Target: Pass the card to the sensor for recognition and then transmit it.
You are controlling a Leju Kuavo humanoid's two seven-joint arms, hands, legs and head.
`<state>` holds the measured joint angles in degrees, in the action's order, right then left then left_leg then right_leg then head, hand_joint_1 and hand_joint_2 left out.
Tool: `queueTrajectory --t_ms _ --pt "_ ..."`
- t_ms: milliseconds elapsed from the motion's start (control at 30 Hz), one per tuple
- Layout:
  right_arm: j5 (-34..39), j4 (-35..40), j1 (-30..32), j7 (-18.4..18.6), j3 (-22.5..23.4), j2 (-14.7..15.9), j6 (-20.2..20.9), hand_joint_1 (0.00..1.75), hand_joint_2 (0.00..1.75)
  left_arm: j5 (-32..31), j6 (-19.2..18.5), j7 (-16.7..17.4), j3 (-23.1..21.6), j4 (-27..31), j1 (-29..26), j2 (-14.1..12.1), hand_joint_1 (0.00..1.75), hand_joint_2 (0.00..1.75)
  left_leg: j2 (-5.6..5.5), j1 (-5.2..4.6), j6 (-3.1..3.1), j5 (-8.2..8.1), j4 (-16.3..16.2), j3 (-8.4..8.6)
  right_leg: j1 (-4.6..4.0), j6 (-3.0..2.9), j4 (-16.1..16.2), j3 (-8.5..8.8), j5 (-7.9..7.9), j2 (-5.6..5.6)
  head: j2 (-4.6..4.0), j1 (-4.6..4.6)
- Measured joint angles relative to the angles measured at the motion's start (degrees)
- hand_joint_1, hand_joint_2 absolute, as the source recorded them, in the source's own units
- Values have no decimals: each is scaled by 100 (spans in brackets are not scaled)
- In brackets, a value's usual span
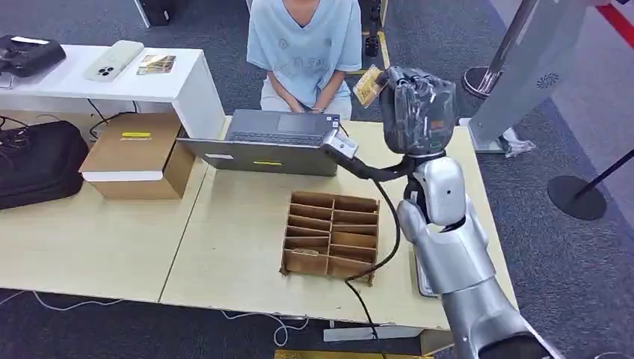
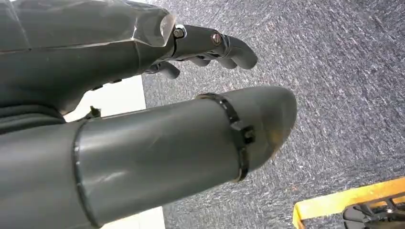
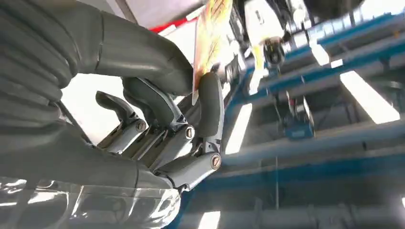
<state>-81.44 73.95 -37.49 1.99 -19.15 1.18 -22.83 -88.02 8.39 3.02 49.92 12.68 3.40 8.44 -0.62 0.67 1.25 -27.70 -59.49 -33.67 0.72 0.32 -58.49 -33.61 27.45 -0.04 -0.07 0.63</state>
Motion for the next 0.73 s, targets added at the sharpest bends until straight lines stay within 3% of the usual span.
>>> queueTrajectory --t_ms 267,467,733 --pt "477 -1046 -964 53 -61 -24 862 175 175 -2 -72 0 -72 0 1 -13 0 0 -2 0 0 0 -1 -2 0 0 -1 0 0 -1 0 0" --pt "829 -2144 -1703 83 -70 -212 1662 175 175 -7 -87 2 -105 0 11 -28 0 0 -1 1 0 0 -1 -1 0 0 -3 -1 -1 0 0 0" --pt "1130 -3678 -2569 148 -72 -439 2300 175 175 -11 -125 15 -109 0 16 -44 0 0 -2 0 -2 2 -2 -1 0 0 -4 -1 -1 0 0 0"
